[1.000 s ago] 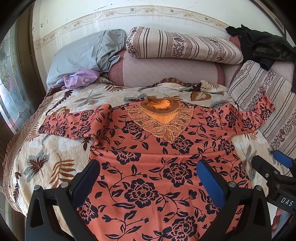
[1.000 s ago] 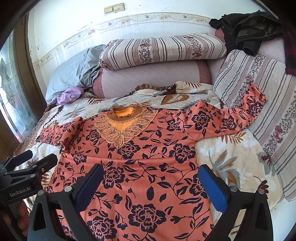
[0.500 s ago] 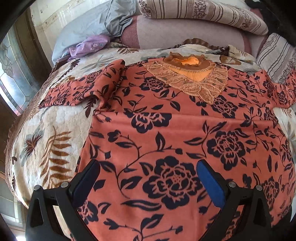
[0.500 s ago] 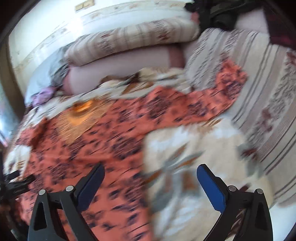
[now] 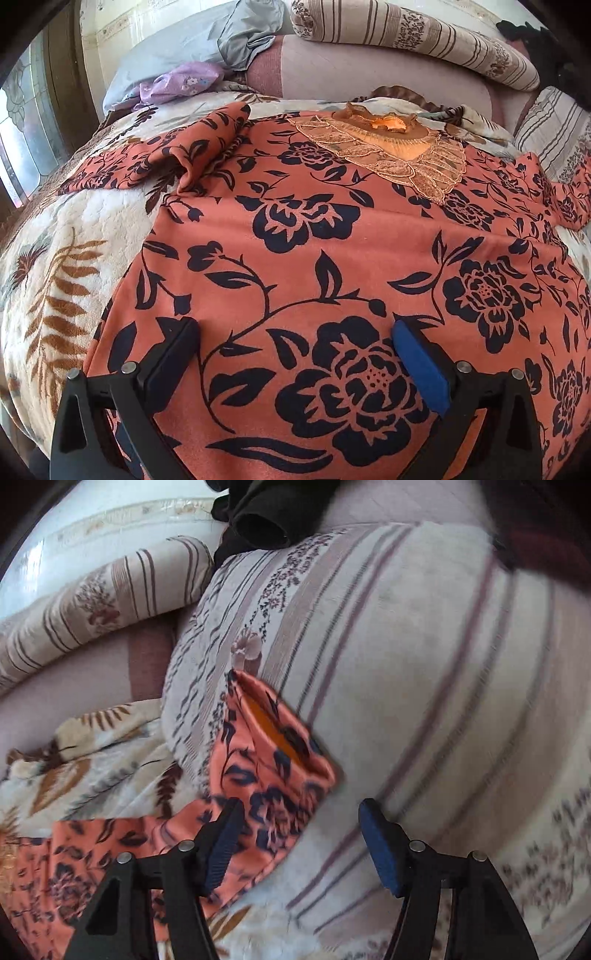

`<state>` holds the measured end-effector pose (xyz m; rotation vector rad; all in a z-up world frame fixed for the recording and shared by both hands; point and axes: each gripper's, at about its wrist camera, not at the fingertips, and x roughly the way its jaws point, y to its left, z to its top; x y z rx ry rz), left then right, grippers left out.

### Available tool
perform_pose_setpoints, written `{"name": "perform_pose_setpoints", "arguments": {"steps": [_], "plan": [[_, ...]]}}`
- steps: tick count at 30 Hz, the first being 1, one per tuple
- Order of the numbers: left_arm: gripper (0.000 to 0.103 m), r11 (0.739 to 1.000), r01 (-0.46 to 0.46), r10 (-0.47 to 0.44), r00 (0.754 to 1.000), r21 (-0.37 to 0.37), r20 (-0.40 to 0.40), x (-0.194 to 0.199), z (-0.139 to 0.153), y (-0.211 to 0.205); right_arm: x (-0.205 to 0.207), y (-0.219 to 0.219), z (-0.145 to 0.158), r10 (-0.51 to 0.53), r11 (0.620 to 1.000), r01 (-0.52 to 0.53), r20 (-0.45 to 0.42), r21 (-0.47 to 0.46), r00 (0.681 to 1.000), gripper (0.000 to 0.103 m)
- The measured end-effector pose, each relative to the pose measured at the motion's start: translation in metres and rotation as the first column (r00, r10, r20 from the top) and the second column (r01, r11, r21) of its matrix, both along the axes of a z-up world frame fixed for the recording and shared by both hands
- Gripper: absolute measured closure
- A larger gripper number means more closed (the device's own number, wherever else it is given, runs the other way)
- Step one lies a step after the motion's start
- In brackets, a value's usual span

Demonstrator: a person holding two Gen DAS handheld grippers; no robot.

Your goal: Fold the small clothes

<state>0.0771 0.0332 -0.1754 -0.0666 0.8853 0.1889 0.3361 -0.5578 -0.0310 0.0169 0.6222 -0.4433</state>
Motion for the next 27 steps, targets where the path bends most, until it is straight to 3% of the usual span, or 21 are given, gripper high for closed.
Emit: {"name": "perform_pose_setpoints", "arguments": {"steps": [3, 5, 8, 11, 13, 17, 20, 24, 27], "plan": [[0.0, 1.0, 0.003, -0.003, 1.0, -0.005, 0.007, 0.0, 0.0, 0.001, 0.03, 0.006, -0.009, -0.033, 0.997, 0.027, -0.077, -0.071, 0.996, 0.037], [0.0, 1.0, 0.005, -0.005, 1.0, -0.007, 0.012, -0.001, 0.0, 0.002, 0.045, 0.009, -0.011, -0.022, 0.999, 0.016, -0.141, -0.046, 0.99, 0.093], [0.0, 1.0, 0.008, -0.008, 1.0, -0.014, 0.02, -0.002, 0.0, 0.003, 0.04, 0.02, 0.009, 0.022, 1.0, -0.021, -0.13, 0.013, 0.991, 0.098], [0.0, 1.0, 0.011, -0.011, 1.0, -0.018, 0.026, -0.002, -0.001, 0.004, 0.016, 0.058, 0.053, 0.16, 0.985, -0.156, -0.059, 0.069, 0.985, 0.098], [0.0, 1.0, 0.013, -0.012, 1.0, -0.023, 0.027, -0.002, 0.0, 0.004, -0.006, 0.096, 0.092, 0.269, 0.958, -0.269, 0.011, 0.098, 0.963, 0.098], [0.0, 0.998, 0.03, -0.029, 0.999, -0.046, 0.02, -0.004, 0.003, 0.007, -0.057, 0.191, 0.16, 0.471, 0.849, -0.495, 0.16, 0.185, 0.868, 0.097], [0.0, 0.995, 0.061, -0.062, 0.998, -0.077, -0.012, -0.009, 0.012, 0.014, -0.078, 0.271, 0.176, 0.583, 0.734, -0.625, 0.224, 0.267, 0.781, 0.097], [0.0, 0.99, -0.009, 0.019, 0.997, -0.141, 0.069, -0.042, 0.04, 0.047, -0.091, 0.37, 0.145, 0.684, 0.591, -0.714, 0.236, 0.375, 0.69, 0.097], [0.0, 0.975, -0.092, 0.114, 0.988, -0.203, 0.1, -0.063, 0.057, 0.083, -0.084, 0.434, 0.08, 0.745, 0.491, -0.719, 0.192, 0.492, 0.639, 0.093]]}}
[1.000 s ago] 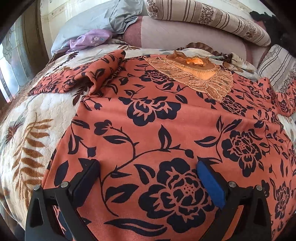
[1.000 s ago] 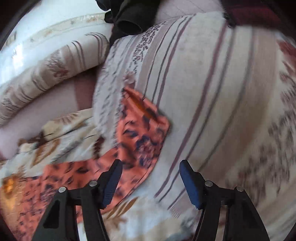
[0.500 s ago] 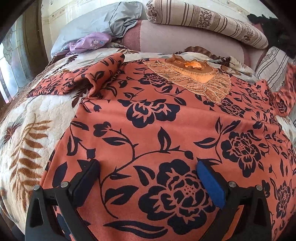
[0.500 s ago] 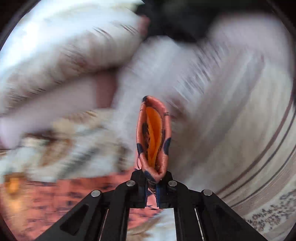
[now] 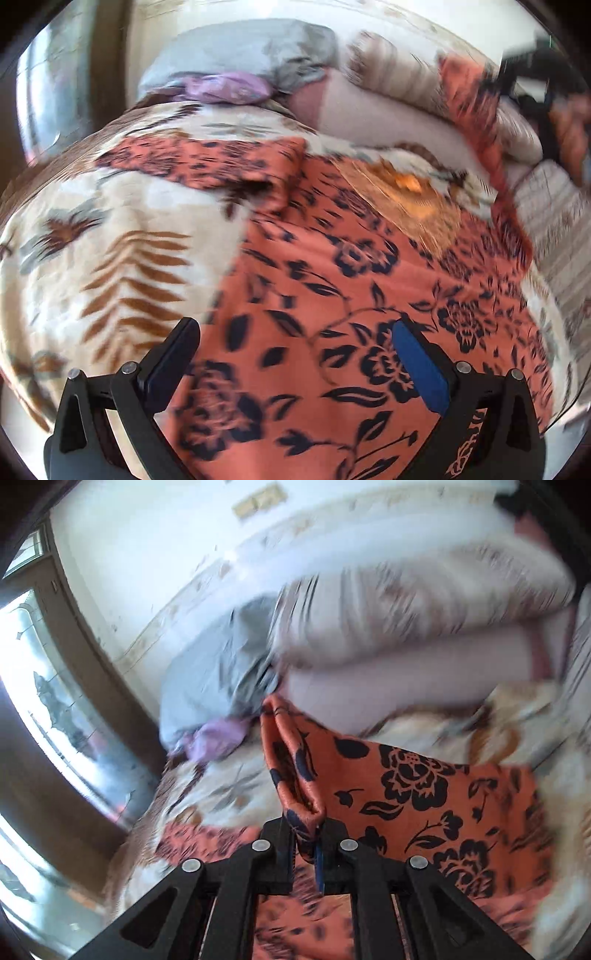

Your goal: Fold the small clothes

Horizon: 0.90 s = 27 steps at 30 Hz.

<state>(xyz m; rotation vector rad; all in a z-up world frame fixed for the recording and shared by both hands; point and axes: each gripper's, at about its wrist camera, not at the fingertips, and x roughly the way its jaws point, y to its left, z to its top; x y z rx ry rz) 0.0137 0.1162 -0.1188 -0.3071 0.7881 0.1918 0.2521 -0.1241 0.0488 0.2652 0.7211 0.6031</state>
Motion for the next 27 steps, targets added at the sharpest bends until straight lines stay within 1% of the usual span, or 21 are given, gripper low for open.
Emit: {"name": "perform_pose_setpoints", "arguments": {"steps": [1, 2, 3, 4, 5, 6, 7, 8, 10, 12, 13, 15, 16, 17, 19, 20, 22, 24, 25, 26, 27], "plan": [[0.0, 0.999, -0.027, 0.027, 1.0, -0.017, -0.001, -0.005, 0.004, 0.011, 0.004, 0.019, -0.032, 0.022, 1.0, -0.022, -0.067, -0.002, 0.998, 0.092], [0.0, 0.998, -0.047, 0.047, 0.999, -0.029, -0.005, -0.009, 0.007, 0.021, 0.007, 0.033, -0.063, 0.043, 0.999, -0.044, -0.142, -0.006, 0.989, 0.086], [0.0, 0.997, -0.066, 0.066, 0.998, -0.037, -0.007, -0.011, 0.01, 0.03, 0.01, 0.048, -0.1, 0.076, 0.996, -0.083, -0.243, -0.02, 0.967, 0.065], [0.0, 0.996, -0.079, 0.079, 0.997, -0.038, -0.009, -0.012, 0.012, 0.036, 0.012, 0.056, -0.13, 0.092, 0.993, -0.109, -0.324, -0.036, 0.942, 0.038], [0.0, 0.995, -0.087, 0.087, 0.996, -0.042, -0.011, -0.012, 0.014, 0.041, 0.015, 0.059, -0.156, 0.094, 0.991, -0.121, -0.378, -0.05, 0.921, 0.034], [0.0, 0.995, -0.088, 0.088, 0.996, -0.046, -0.008, -0.011, 0.016, 0.043, 0.009, 0.056, -0.172, 0.084, 0.99, -0.121, -0.397, -0.069, 0.914, 0.034], [0.0, 0.995, -0.083, 0.083, 0.997, -0.05, -0.001, -0.009, 0.019, 0.045, 0.006, 0.047, -0.179, 0.087, 0.99, -0.124, -0.39, -0.069, 0.917, 0.034], [0.0, 0.996, -0.074, 0.075, 0.997, -0.056, 0.01, -0.005, 0.022, 0.044, 0.0, 0.038, -0.178, 0.101, 0.99, -0.131, -0.373, -0.056, 0.922, 0.034], [0.0, 0.996, -0.04, 0.043, 0.999, -0.079, 0.031, 0.008, 0.028, 0.039, -0.009, 0.01, -0.163, 0.115, 0.989, -0.137, -0.303, -0.053, 0.946, 0.034], [0.0, 0.992, 0.019, -0.014, 0.999, -0.123, 0.046, 0.029, 0.034, 0.032, -0.01, -0.015, -0.141, 0.084, 0.992, -0.103, -0.214, -0.076, 0.973, 0.031], [0.0, 0.989, 0.038, -0.031, 0.998, -0.14, 0.052, 0.044, 0.037, 0.025, -0.009, -0.033, -0.132, 0.05, 0.994, -0.065, -0.169, -0.086, 0.984, 0.029], [0.0, 0.981, 0.089, -0.077, 0.994, -0.173, 0.076, 0.072, 0.042, 0.014, -0.006, -0.073, -0.12, -0.039, 0.996, 0.03, -0.109, -0.087, 0.993, 0.028], [0.0, 0.973, 0.109, -0.095, 0.992, -0.204, 0.079, 0.09, 0.042, 0.01, 0.004, -0.088, -0.118, -0.076, 0.995, 0.068, -0.105, -0.074, 0.992, 0.028], [0.0, 0.966, 0.105, -0.094, 0.994, -0.237, 0.06, 0.107, 0.041, 0.007, 0.01, -0.105, -0.118, -0.111, 0.993, 0.106, -0.118, -0.047, 0.987, 0.028], [0.0, 0.936, 0.091, -0.094, 0.996, -0.34, 0.006, 0.145, 0.028, 0.005, 0.02, -0.146, -0.129, -0.164, 0.982, 0.179, -0.204, 0.056, 0.965, 0.028], [0.0, 0.927, 0.06, -0.079, 0.996, -0.37, -0.036, 0.159, 0.019, 0.004, 0.022, -0.164, -0.135, -0.176, 0.972, 0.208, -0.248, 0.113, 0.953, 0.028], [0.0, 0.922, 0.009, -0.054, 0.993, -0.388, -0.105, 0.184, 0.0, 0.005, 0.016, -0.197, -0.153, -0.185, 0.938, 0.266, -0.326, 0.222, 0.927, 0.028], [0.001, 0.934, -0.031, -0.026, 0.988, -0.356, -0.154, 0.2, -0.014, 0.005, 0.014, -0.218, -0.175, -0.179, 0.893, 0.326, -0.419, 0.311, 0.89, 0.027], [0.004, 0.942, -0.042, -0.018, 0.984, -0.333, -0.175, 0.206, -0.021, 0.004, 0.013, -0.23, -0.188, -0.174, 0.865, 0.362, -0.468, 0.349, 0.867, 0.027], [0.018, 0.948, -0.047, -0.018, 0.979, -0.313, -0.202, 0.21, -0.027, 0.003, 0.014, -0.236, -0.197, -0.172, 0.844, 0.389, -0.5, 0.369, 0.848, 0.027], [0.035, 0.956, -0.054, -0.018, 0.97, -0.287, -0.244, 0.214, -0.033, 0.002, 0.017, -0.241, -0.205, -0.168, 0.823, 0.413, -0.526, 0.39, 0.833, 0.027]]}}
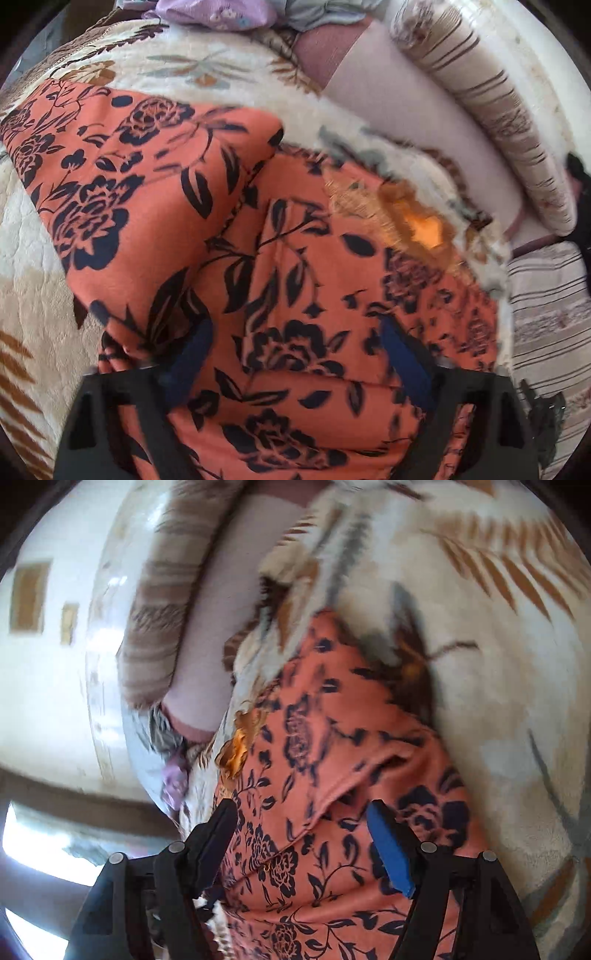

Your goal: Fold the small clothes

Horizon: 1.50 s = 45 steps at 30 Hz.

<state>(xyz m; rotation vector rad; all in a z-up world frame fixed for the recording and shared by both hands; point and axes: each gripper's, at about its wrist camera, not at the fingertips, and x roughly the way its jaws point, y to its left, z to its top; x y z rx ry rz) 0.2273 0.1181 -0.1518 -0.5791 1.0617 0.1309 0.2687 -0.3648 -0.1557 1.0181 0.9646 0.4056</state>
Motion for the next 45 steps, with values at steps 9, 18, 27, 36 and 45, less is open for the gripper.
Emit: {"name": "perform_pose_setpoints", "arguments": {"steps": [9, 18, 27, 36, 45], "plan": [[0.089, 0.979, 0.026, -0.026, 1.0, 0.202, -0.001, -0.007, 0.017, -0.018, 0.03, -0.002, 0.009, -0.152, 0.984, 0.148, -0.04, -0.095, 0.988, 0.098], [0.088, 0.914, 0.092, -0.095, 0.995, 0.395, -0.012, -0.006, 0.01, -0.029, 0.017, -0.011, 0.008, 0.015, 0.947, -0.026, -0.036, -0.32, 0.999, 0.064], [0.088, 0.891, 0.082, -0.111, 0.993, 0.446, 0.039, -0.012, 0.02, -0.034, 0.073, -0.017, 0.047, 0.081, 0.913, -0.037, 0.091, -0.407, 0.993, 0.034], [0.087, 0.91, 0.056, -0.11, 0.988, 0.41, 0.108, -0.025, 0.02, -0.026, 0.124, 0.016, 0.028, 0.079, 0.722, -0.074, -0.024, -0.687, 0.997, 0.088], [0.087, 0.903, 0.049, -0.11, 0.987, 0.426, 0.121, -0.026, 0.011, -0.027, 0.061, 0.022, 0.071, 0.086, 0.818, -0.005, 0.115, -0.575, 0.99, 0.029]]}}
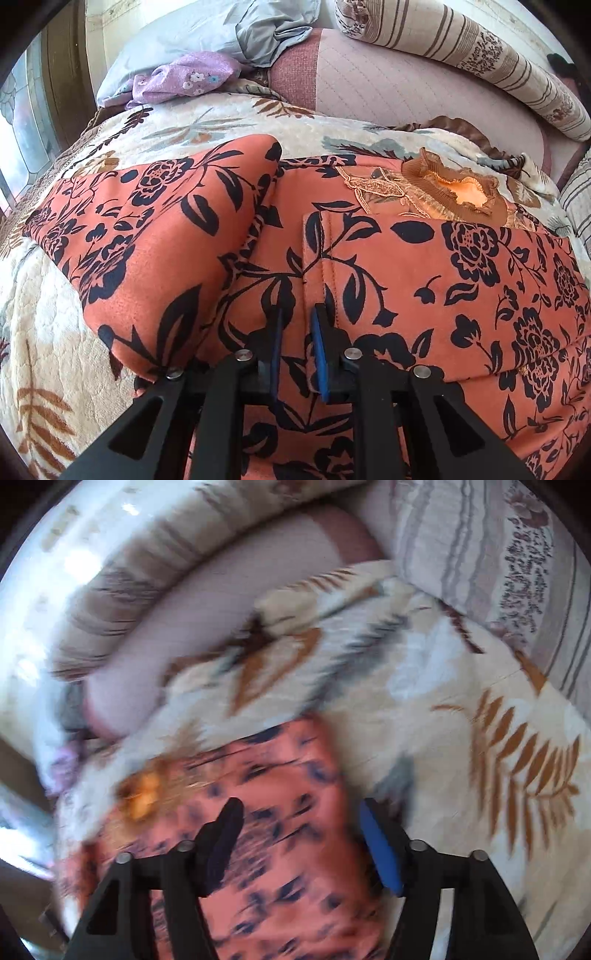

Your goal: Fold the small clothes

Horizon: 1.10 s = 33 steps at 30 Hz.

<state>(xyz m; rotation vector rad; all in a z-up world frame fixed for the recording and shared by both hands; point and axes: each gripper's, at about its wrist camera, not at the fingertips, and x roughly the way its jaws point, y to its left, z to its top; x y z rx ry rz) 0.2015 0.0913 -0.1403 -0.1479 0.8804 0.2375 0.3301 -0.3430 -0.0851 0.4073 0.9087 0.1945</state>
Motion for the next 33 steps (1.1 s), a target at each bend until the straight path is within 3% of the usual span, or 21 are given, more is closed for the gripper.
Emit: {"name": "perform_pose_setpoints", "arguments": {"steps": [3, 5, 7, 9, 10, 11, 12, 14, 15, 17, 19, 21, 22, 25, 27, 28, 31, 32, 33], "plan": [[0.086, 1.0, -0.001, 0.001, 1.0, -0.002, -0.001, -0.004, 0.003, 0.0, -0.026, 0.033, -0.015, 0.146, 0.989, -0.146, -0.009, 0.008, 0.989, 0.022], [0.081, 1.0, 0.006, -0.006, 1.0, -0.006, -0.018, 0.017, -0.003, -0.007, -0.025, 0.05, -0.054, 0.176, 0.975, -0.191, -0.132, -0.11, 0.975, 0.021], [0.061, 0.998, 0.039, -0.042, 0.996, -0.043, -0.08, 0.006, 0.015, 0.005, -0.04, 0.058, -0.046, 0.137, 0.969, -0.145, -0.055, -0.198, 0.989, 0.023], [0.033, 0.978, 0.051, -0.049, 0.999, -0.203, 0.014, -0.018, 0.041, 0.029, -0.059, 0.061, -0.022, 0.117, 0.98, -0.108, 0.047, -0.166, 0.992, 0.022], [0.023, 0.957, 0.06, -0.035, 0.995, -0.282, 0.093, -0.035, 0.054, 0.047, -0.074, 0.063, -0.01, 0.105, 0.983, -0.083, 0.131, -0.166, 0.986, 0.015], [0.006, 0.945, 0.044, 0.001, 0.99, -0.324, 0.139, -0.048, 0.063, 0.065, -0.085, 0.067, -0.005, 0.091, 0.979, -0.055, 0.179, -0.194, 0.98, 0.01], [0.002, 0.937, -0.003, 0.065, 0.984, -0.349, 0.166, -0.061, 0.068, 0.085, -0.094, 0.073, -0.004, 0.089, 0.974, -0.041, 0.213, -0.223, 0.973, 0.002], [0.002, 0.905, -0.118, 0.213, 0.957, -0.409, 0.197, -0.079, 0.072, 0.135, -0.109, 0.085, -0.016, 0.127, 0.969, -0.072, 0.227, -0.235, 0.966, 0.002], [0.002, 0.877, -0.177, 0.288, 0.938, -0.447, 0.193, -0.083, 0.069, 0.163, -0.113, 0.092, -0.031, 0.147, 0.966, -0.1, 0.19, -0.237, 0.971, 0.002], [0.002, 0.79, -0.29, 0.424, 0.894, -0.54, 0.141, -0.086, 0.056, 0.221, -0.106, 0.103, -0.064, 0.164, 0.961, -0.145, 0.063, -0.237, 0.984, 0.001], [0.003, 0.671, -0.354, 0.532, 0.842, -0.652, 0.091, -0.084, 0.04, 0.277, -0.107, 0.105, -0.061, 0.164, 0.955, -0.136, 0.091, -0.263, 0.982, 0.0], [0.003, 0.597, -0.364, 0.58, 0.811, -0.714, 0.071, -0.074, 0.031, 0.312, -0.103, 0.105, -0.064, 0.164, 0.953, -0.14, 0.069, -0.268, 0.984, 0.0], [0.003, 0.58, -0.37, 0.594, 0.802, -0.726, 0.067, -0.066, 0.027, 0.327, -0.101, 0.107, -0.064, 0.162, 0.953, -0.137, 0.073, -0.271, 0.984, 0.0], [0.003, 0.565, -0.387, 0.601, 0.798, -0.729, 0.043, -0.041, 0.014, 0.351, -0.101, 0.112, -0.067, 0.162, 0.949, -0.133, 0.079, -0.286, 0.984, 0.0], [0.003, 0.534, -0.405, 0.598, 0.801, -0.742, -0.007, -0.029, -0.005, 0.36, -0.102, 0.111, -0.067, 0.161, 0.951, -0.132, 0.084, -0.28, 0.983, 0.0], [0.003, 0.531, -0.406, 0.598, 0.801, -0.744, -0.011, -0.026, -0.011, 0.362, -0.103, 0.111, -0.07, 0.161, 0.952, -0.132, 0.086, -0.275, 0.983, 0.0], [0.005, 0.616, -0.401, 0.576, 0.816, -0.678, 0.04, -0.02, -0.006, 0.354, -0.111, 0.11, -0.08, 0.161, 0.956, -0.131, 0.095, -0.262, 0.982, 0.0], [0.025, 0.636, -0.418, 0.576, 0.817, -0.649, 0.039, -0.019, -0.006, 0.353, -0.111, 0.109, -0.079, 0.161, 0.957, -0.131, 0.097, -0.258, 0.982, 0.0], [0.07, 0.653, -0.451, 0.581, 0.813, -0.608, 0.022, -0.017, -0.007, 0.354, -0.111, 0.108, -0.08, 0.161, 0.958, -0.131, 0.099, -0.255, 0.982, 0.0]]}}
